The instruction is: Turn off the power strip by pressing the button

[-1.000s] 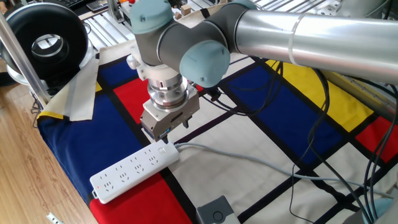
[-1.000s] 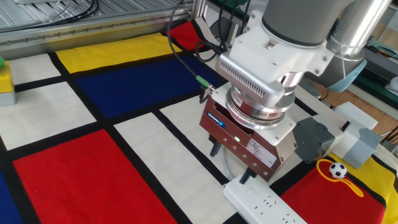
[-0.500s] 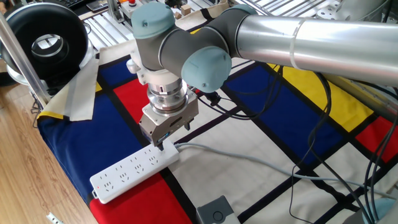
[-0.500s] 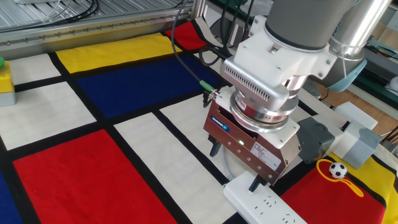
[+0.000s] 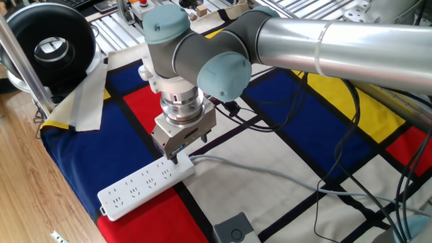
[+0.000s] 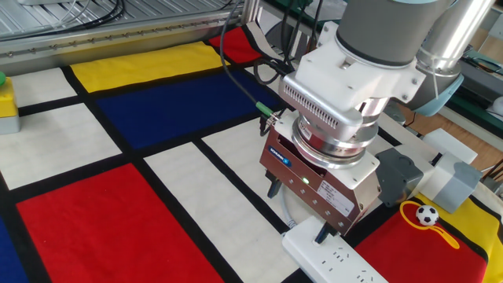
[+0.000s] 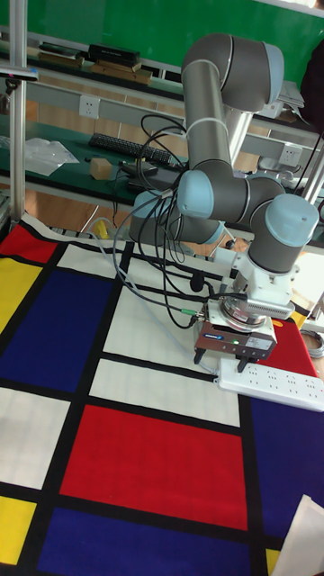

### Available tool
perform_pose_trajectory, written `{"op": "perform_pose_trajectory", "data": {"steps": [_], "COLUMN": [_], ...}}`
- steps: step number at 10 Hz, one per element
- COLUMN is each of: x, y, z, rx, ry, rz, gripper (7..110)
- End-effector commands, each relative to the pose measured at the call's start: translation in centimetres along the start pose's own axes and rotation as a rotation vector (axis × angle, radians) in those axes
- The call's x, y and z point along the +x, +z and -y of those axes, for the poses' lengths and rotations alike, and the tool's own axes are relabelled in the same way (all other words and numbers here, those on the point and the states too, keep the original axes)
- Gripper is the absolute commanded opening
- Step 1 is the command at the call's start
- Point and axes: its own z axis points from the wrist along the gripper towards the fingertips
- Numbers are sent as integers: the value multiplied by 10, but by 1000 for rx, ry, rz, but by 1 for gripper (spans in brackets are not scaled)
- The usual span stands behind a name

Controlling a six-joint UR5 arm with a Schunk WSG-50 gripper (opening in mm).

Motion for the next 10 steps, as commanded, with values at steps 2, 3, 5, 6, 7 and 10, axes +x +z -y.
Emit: {"op": "perform_pose_trajectory", "data": {"steps": [2,3,5,6,7,10], "x": [3,3,2,2,2,2], "y": [1,1,4,6,7,7], "z": [-2,-2,-1,1,1,0], "rx": [-13,-13,-13,-10,-8,-12], "ry": [43,43,45,42,42,39], "rz": [-9,-9,-9,-8,-8,-8], "gripper": [88,88,88,88,66,66]}}
